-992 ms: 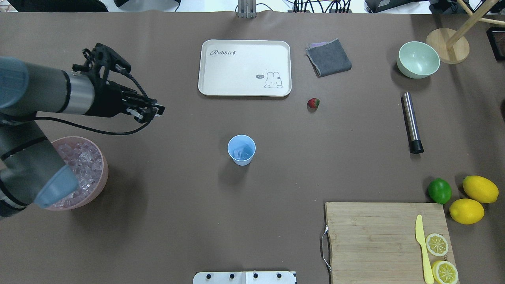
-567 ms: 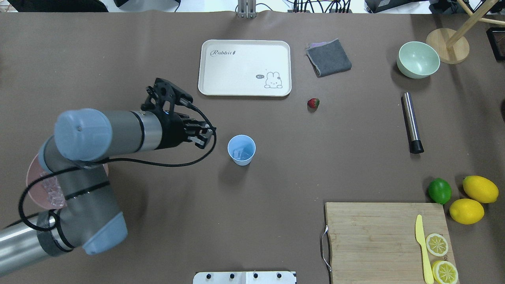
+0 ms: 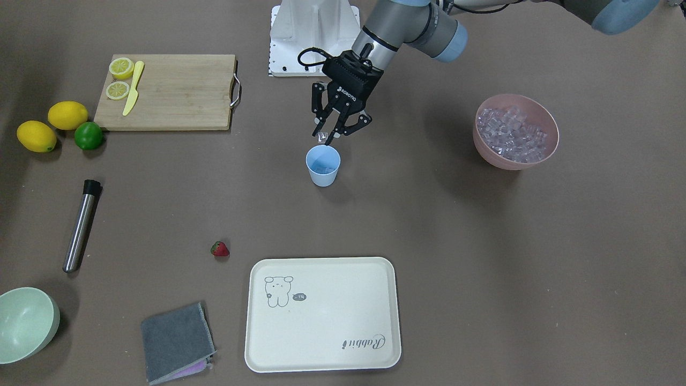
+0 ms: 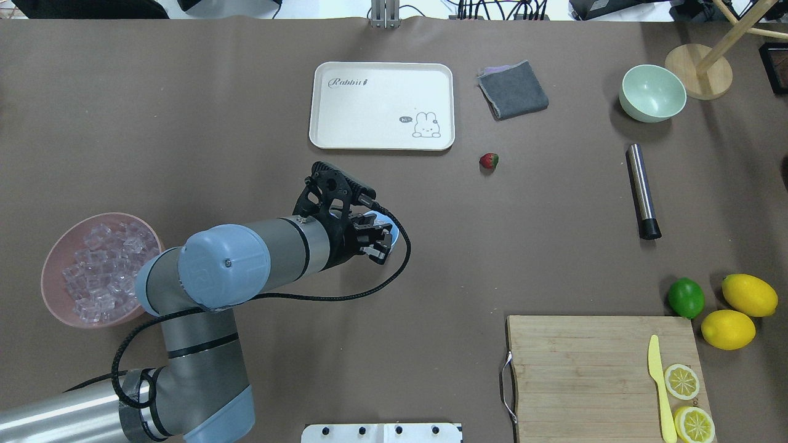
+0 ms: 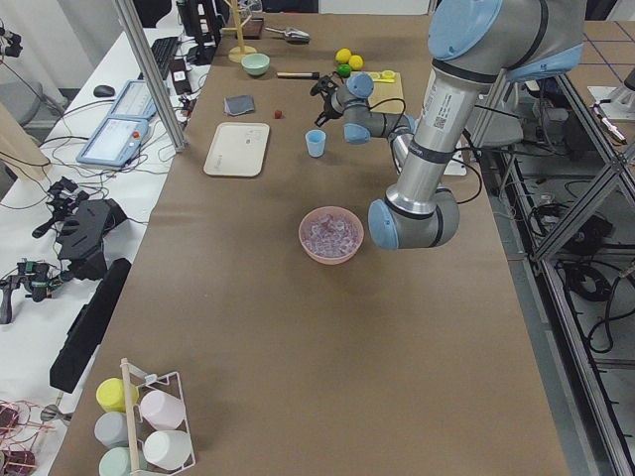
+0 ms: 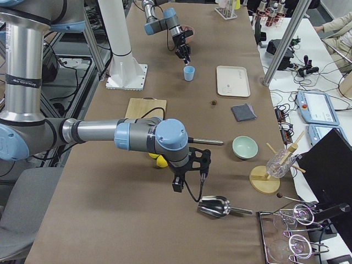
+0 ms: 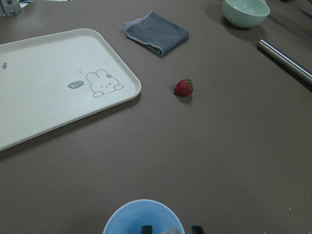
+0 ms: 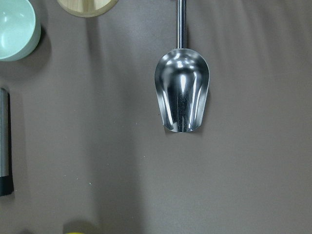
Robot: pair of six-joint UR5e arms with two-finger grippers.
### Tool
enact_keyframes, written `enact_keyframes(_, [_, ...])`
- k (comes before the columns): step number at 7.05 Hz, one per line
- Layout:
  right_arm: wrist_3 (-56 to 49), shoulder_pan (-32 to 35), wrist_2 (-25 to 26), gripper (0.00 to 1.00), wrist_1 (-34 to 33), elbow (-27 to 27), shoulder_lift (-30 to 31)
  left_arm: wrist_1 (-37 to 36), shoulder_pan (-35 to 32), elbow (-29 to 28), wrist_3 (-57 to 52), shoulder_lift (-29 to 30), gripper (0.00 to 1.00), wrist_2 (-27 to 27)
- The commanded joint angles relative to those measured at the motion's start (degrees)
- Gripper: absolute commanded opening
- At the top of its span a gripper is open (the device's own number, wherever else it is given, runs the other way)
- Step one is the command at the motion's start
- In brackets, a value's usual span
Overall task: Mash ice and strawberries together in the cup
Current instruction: 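Carry the held ice cube with the left gripper to the light-blue cup, then open the left gripper over the light-blue cup to drop the ice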
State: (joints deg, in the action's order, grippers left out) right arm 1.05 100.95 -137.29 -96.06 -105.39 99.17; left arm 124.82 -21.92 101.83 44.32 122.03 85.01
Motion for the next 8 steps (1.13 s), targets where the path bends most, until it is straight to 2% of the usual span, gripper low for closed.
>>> enact_keyframes(1, [0.1,0.0,-0.1,1.0,0.1,-0.1,0.1,0.0,-1.4,-1.9,-0.5,0.3,0.0,-0.1])
enact_keyframes(5, [0.0,-0.1,-0.1,1.0,0.1,-0.3,-0.5,0.3,-0.8,-3.9,0.5,0.7,0.0,-0.3])
enact_keyframes(6, [0.0,-0.1,-0.1,1.0,0.1,-0.3,-0.5,0.2,-0.7,-4.3,0.7,1.6,0.39,-0.7])
enact_keyframes(7, [0.0,-0.1,-0.2,1.0,0.1,-0.3,-0.5,0.0,-0.3,-4.3,2.9,1.8,0.97,-1.9])
enact_keyframes(8, [0.0,-0.6,0.0,1.0,0.1,-0.2,-0.7,-0.1,-0.3,-4.2,3.5,2.4,0.98,-2.1])
